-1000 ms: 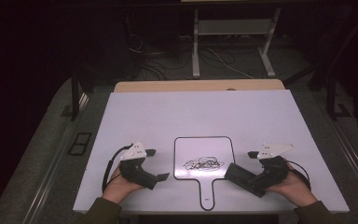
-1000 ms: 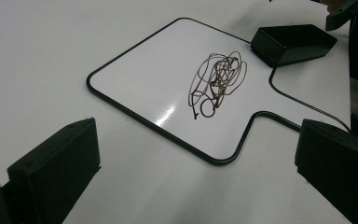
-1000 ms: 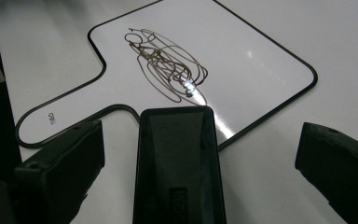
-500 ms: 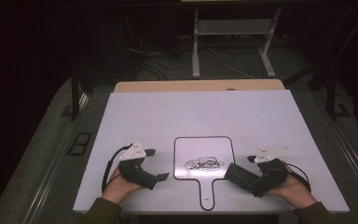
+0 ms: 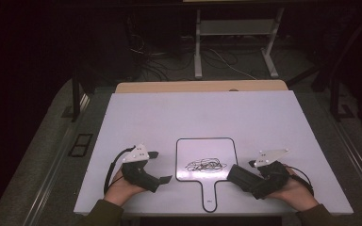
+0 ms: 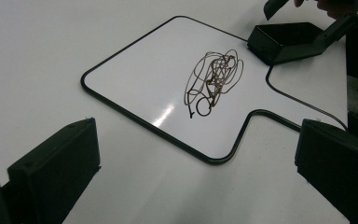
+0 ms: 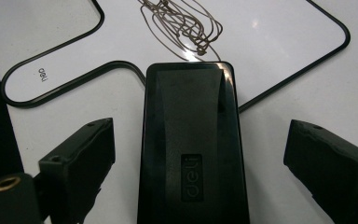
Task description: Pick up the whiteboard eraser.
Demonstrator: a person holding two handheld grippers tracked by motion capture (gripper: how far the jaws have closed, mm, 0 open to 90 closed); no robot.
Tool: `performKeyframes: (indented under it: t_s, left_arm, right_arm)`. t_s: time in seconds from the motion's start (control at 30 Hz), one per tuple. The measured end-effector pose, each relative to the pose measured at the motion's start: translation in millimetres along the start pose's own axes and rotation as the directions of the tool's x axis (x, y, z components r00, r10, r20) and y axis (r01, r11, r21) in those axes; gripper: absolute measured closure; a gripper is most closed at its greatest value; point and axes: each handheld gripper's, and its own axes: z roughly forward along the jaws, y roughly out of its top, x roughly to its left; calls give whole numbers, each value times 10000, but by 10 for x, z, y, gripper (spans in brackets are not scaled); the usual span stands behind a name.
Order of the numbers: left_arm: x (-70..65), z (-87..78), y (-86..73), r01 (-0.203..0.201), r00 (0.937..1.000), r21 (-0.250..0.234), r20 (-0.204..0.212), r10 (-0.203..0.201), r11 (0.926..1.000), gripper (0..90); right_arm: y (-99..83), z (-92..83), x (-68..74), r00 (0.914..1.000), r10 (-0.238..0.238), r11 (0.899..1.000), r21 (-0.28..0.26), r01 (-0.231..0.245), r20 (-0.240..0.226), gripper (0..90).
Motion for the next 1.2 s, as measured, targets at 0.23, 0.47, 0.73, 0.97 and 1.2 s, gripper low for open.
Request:
performKeyframes:
  t_s: [0.23,0.47,0.73,0.97,1.2]
  left_arm:
    - [3,10,-6,-12,10000,101,71,12,9999,0]
    - [-6,18,-7,-42,9999,137,103,41,9999,0]
    - [-9,22,-9,-49,9999,167,161,46,9998,0]
    - [-13,23,-9,-51,9998,161,186,48,9999,0]
    - [-13,23,-8,-46,9998,157,181,43,9999,0]
  right_arm:
    - [-7,35,-4,10000,0,9997,244,1,-15,73]
    - [-29,55,-14,9999,-11,9979,644,19,-121,164]
    - [-63,44,-18,9999,-93,9963,852,100,-85,217]
    - [-91,28,-4,9998,-198,9953,949,196,12,272]
    - [-91,29,9,9996,-290,9947,980,295,-71,358]
